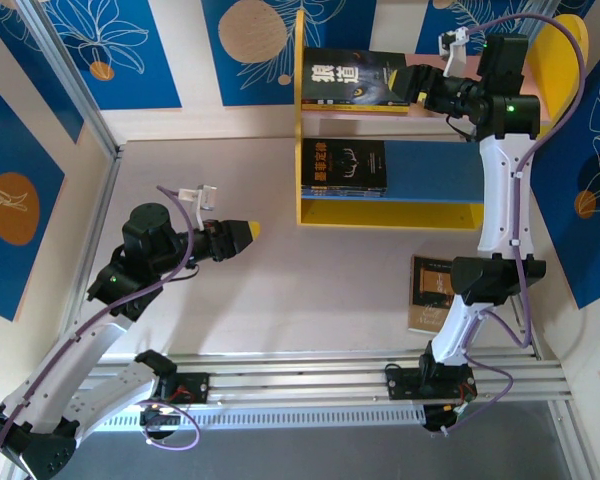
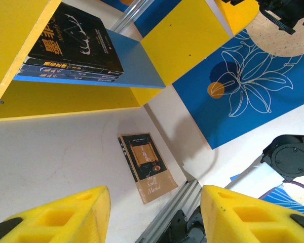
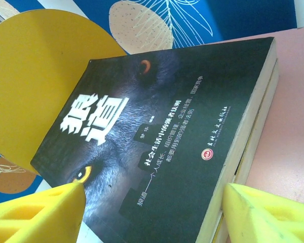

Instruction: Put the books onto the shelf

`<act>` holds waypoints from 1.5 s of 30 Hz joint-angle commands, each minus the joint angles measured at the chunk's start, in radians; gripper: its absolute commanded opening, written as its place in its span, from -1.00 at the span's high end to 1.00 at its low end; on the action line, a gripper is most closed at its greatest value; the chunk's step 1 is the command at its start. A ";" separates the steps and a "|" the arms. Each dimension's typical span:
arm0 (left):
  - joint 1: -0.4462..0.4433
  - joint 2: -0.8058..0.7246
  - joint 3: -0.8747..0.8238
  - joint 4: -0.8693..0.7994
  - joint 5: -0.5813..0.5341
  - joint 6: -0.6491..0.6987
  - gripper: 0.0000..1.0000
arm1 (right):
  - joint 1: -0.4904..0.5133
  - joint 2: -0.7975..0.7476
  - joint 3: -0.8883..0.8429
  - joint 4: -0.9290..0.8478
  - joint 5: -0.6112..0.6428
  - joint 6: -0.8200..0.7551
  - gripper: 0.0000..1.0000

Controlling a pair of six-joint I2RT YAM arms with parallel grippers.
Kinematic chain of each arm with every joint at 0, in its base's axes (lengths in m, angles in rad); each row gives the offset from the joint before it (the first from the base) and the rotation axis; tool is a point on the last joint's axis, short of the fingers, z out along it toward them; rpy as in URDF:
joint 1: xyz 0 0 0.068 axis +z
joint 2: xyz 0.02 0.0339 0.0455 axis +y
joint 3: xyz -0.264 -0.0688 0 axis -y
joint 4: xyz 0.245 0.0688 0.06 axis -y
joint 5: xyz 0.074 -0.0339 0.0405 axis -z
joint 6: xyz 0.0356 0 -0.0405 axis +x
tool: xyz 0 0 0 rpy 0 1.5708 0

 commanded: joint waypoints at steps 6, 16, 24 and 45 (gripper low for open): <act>0.009 -0.021 0.011 0.003 -0.005 -0.002 -0.02 | 0.021 0.011 0.035 -0.001 -0.061 0.005 -0.44; 0.009 -0.019 0.019 -0.053 -0.041 0.027 -0.07 | -0.015 -0.046 0.026 -0.009 0.016 -0.012 -0.61; 0.009 -0.004 0.011 -0.105 -0.103 0.063 -0.11 | -0.086 -0.148 -0.010 -0.051 0.077 -0.037 -0.63; 0.008 0.045 -0.274 -0.076 -0.244 0.052 -0.09 | 0.077 -0.962 -1.501 0.107 0.683 0.192 -0.62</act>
